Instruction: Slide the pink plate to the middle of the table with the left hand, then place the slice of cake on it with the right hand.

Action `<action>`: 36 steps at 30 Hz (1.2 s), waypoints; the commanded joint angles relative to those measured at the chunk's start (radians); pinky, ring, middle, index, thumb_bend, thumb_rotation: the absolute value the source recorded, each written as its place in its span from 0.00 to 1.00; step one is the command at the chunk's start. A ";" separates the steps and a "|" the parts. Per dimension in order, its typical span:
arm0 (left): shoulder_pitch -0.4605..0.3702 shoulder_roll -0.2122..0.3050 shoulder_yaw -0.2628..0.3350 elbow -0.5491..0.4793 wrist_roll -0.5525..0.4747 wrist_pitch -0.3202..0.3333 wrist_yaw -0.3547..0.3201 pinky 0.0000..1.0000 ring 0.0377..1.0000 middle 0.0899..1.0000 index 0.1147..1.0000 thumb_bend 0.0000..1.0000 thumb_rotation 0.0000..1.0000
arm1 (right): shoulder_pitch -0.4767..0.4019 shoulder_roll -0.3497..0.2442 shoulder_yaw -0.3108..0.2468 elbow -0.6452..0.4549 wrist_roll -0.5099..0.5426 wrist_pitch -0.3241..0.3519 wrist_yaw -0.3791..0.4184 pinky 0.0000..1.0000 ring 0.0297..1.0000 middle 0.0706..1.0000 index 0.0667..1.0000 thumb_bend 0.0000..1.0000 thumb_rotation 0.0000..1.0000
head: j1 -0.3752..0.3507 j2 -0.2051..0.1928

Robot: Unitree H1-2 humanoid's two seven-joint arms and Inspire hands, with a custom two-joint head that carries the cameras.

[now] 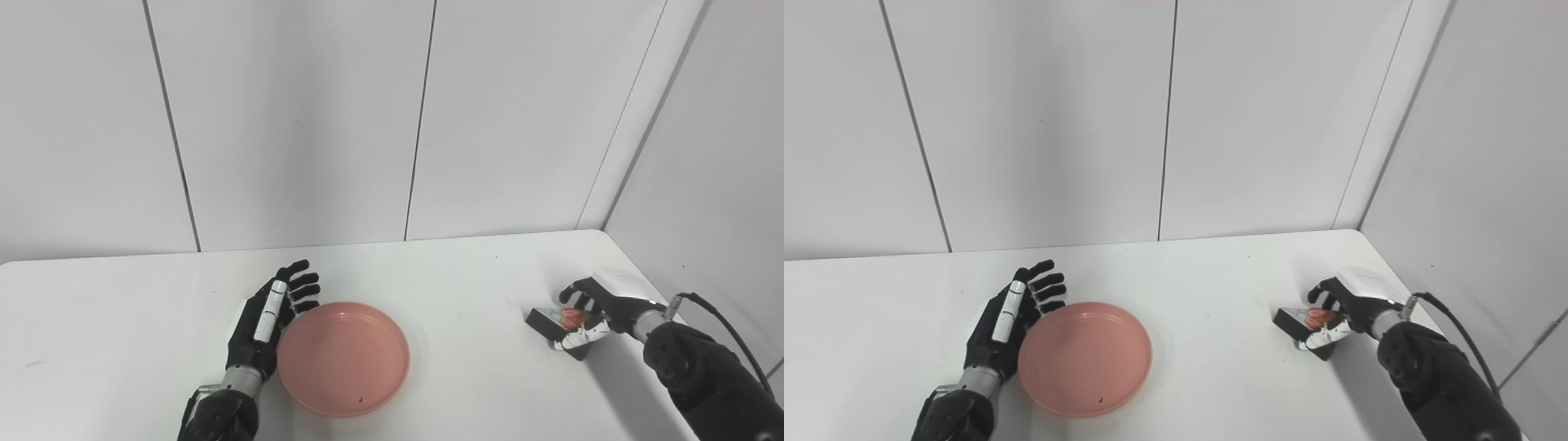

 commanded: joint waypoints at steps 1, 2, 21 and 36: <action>0.049 0.008 -0.004 0.046 0.004 0.037 -0.003 0.65 0.71 0.69 0.69 0.71 0.82 | -0.030 -0.023 -0.015 -0.032 -0.009 0.026 -0.020 0.25 0.30 0.39 0.59 0.94 0.22 | 0.000 0.002; 0.050 0.007 -0.004 0.045 0.003 0.038 -0.003 0.65 0.72 0.70 0.69 0.71 0.81 | -0.031 -0.023 -0.014 -0.033 -0.011 0.030 -0.017 0.23 0.27 0.37 0.57 0.91 0.19 | 0.000 0.002; 0.049 0.006 -0.004 0.042 0.003 0.044 -0.002 0.64 0.72 0.71 0.70 0.70 0.81 | -0.030 -0.041 0.017 -0.005 -0.007 -0.039 -0.022 0.22 0.26 0.41 0.45 0.53 0.01 | 0.002 0.000; 0.041 0.001 -0.007 0.050 0.007 0.048 0.005 0.65 0.72 0.71 0.70 0.69 0.82 | -0.066 -0.004 0.000 -0.250 -0.010 -0.032 -0.029 0.29 0.34 0.42 0.45 0.53 0.01 | 0.006 -0.005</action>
